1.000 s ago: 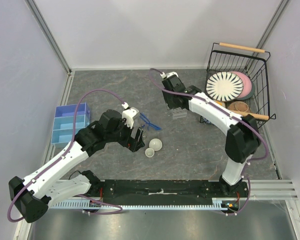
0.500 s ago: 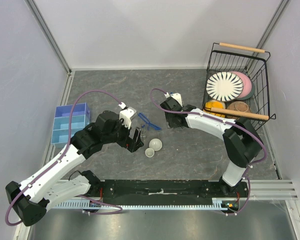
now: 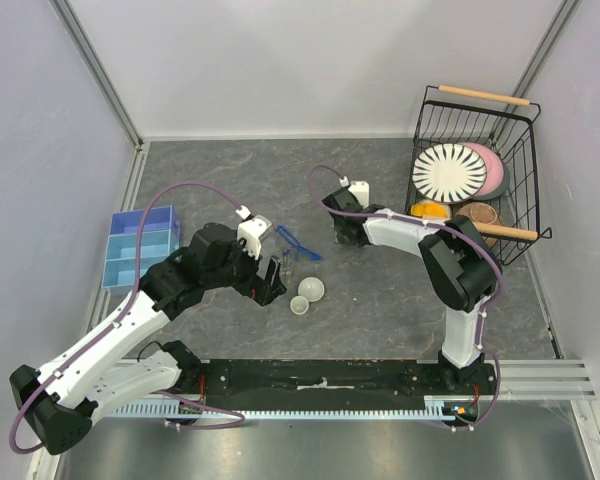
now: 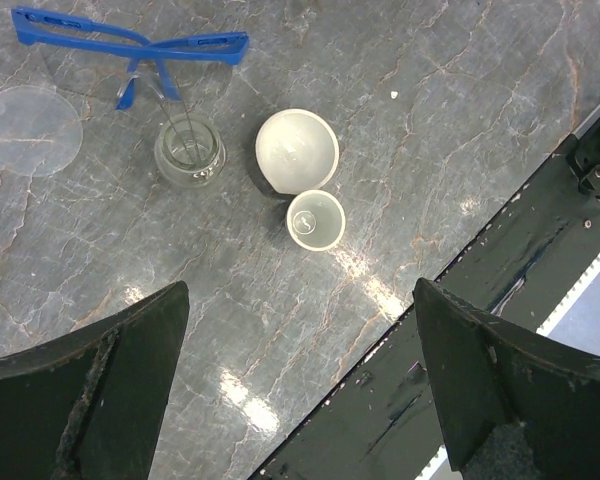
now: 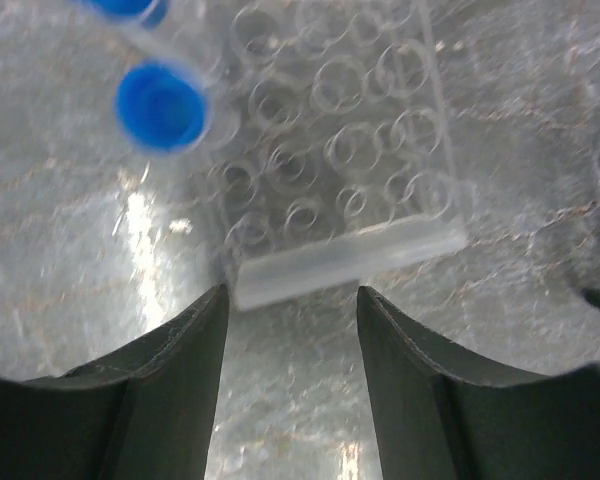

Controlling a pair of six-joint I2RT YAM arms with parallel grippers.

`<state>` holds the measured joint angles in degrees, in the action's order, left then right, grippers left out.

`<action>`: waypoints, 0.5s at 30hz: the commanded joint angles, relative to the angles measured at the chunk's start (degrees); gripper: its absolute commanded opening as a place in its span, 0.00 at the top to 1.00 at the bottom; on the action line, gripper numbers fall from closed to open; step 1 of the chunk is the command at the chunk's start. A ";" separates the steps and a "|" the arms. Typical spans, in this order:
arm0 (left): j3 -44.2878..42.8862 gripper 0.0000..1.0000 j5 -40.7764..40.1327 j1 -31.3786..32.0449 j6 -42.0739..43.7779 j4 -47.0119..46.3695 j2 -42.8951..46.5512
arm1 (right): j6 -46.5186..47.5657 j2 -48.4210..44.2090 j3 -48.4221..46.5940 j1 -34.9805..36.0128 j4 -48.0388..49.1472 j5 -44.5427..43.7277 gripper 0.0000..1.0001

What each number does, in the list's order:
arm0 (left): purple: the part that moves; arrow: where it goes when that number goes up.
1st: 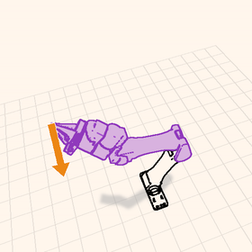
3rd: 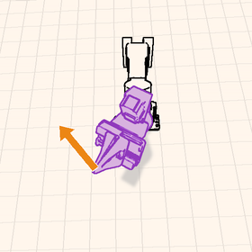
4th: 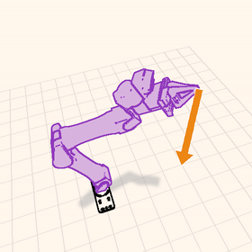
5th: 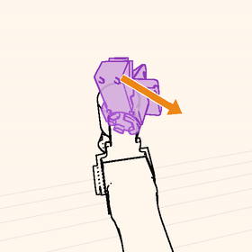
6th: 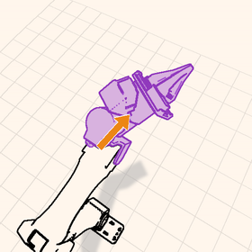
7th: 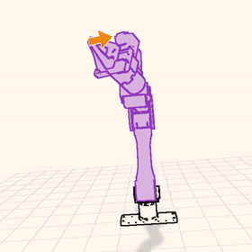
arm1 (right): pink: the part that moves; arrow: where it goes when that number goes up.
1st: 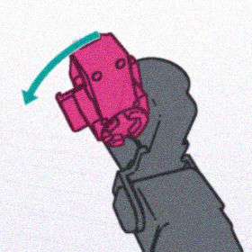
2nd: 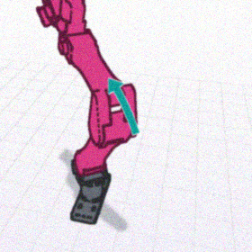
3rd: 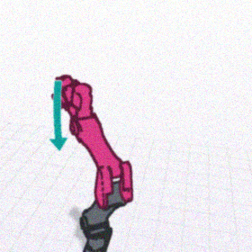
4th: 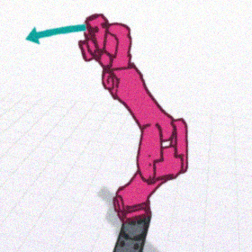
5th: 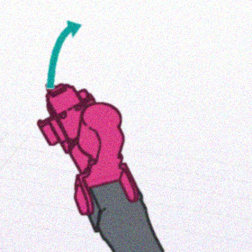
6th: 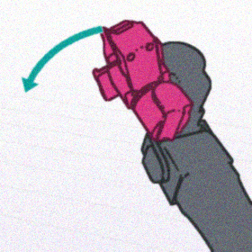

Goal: Organize the chemistry lab equipment

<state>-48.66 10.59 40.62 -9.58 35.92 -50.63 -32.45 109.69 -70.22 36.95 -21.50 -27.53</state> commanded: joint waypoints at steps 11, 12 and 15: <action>-0.11 0.00 -1.10 -0.02 -0.52 -1.21 -0.34 | -2.62 8.69 -11.43 -5.92 1.90 0.20 0.39; -0.11 0.00 -1.18 -0.02 -0.44 -1.21 -0.34 | -2.62 9.92 -13.18 -6.18 1.64 0.28 0.38; -0.11 0.00 -1.36 -0.02 -0.44 -1.12 -0.61 | -2.80 12.38 -16.78 -7.41 0.32 0.11 0.38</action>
<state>-48.64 10.44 40.64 -9.58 35.90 -50.96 -33.93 118.67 -81.65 31.07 -20.71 -27.27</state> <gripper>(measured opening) 0.996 0.614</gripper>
